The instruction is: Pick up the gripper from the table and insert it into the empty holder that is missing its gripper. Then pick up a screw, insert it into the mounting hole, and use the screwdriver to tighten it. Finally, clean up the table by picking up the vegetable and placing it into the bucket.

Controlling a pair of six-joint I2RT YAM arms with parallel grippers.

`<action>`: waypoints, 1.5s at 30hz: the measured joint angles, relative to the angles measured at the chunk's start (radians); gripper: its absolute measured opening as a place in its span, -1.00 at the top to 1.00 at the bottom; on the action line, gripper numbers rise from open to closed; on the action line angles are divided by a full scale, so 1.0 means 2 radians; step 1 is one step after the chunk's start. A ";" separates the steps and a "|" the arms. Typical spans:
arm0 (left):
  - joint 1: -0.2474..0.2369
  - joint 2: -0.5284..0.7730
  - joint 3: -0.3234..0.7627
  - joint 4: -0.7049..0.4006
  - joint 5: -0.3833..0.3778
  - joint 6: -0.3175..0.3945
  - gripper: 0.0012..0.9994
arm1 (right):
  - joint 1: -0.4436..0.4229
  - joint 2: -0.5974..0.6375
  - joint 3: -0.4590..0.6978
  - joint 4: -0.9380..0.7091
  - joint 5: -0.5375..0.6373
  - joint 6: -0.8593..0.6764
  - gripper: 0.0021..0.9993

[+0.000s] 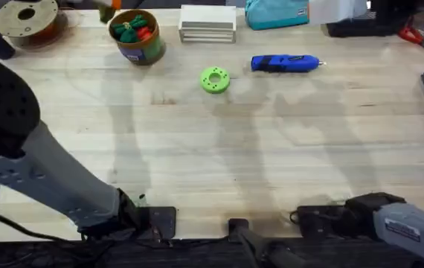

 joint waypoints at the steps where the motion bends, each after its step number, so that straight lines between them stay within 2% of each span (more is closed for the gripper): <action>1: -0.005 0.000 0.000 0.013 0.004 -0.011 0.94 | 0.000 0.000 0.000 0.000 0.000 0.000 -0.98; 8: -0.055 0.000 0.000 0.086 0.004 -0.045 0.94 | 0.000 0.000 0.000 0.000 0.000 0.000 -0.98; 9: -0.073 0.007 0.000 0.095 -0.003 -0.050 0.94 | 0.000 0.000 0.000 0.000 0.000 0.000 -0.98; 11: -0.081 0.017 0.000 0.097 -0.007 -0.051 0.94 | 0.000 0.000 0.000 0.000 0.000 0.000 -0.98; 23: -0.078 0.109 0.000 0.103 -0.041 -0.097 0.94 | 0.000 0.000 0.000 0.000 0.000 0.000 -0.98; 28: -0.078 0.113 0.000 0.103 -0.056 -0.119 0.94 | 0.000 0.000 0.000 0.000 0.000 0.000 -0.98; 36: -0.078 0.113 0.000 0.085 -0.103 -0.137 0.94 | 0.000 0.000 0.000 0.000 0.000 0.000 -0.98; 43: -0.078 0.113 0.000 0.081 -0.115 -0.140 0.94 | 0.000 0.000 0.000 0.000 0.000 0.000 -0.98; 45: -0.078 0.113 0.000 0.081 -0.115 -0.140 0.86 | 0.000 0.000 0.000 0.000 0.000 0.000 -0.98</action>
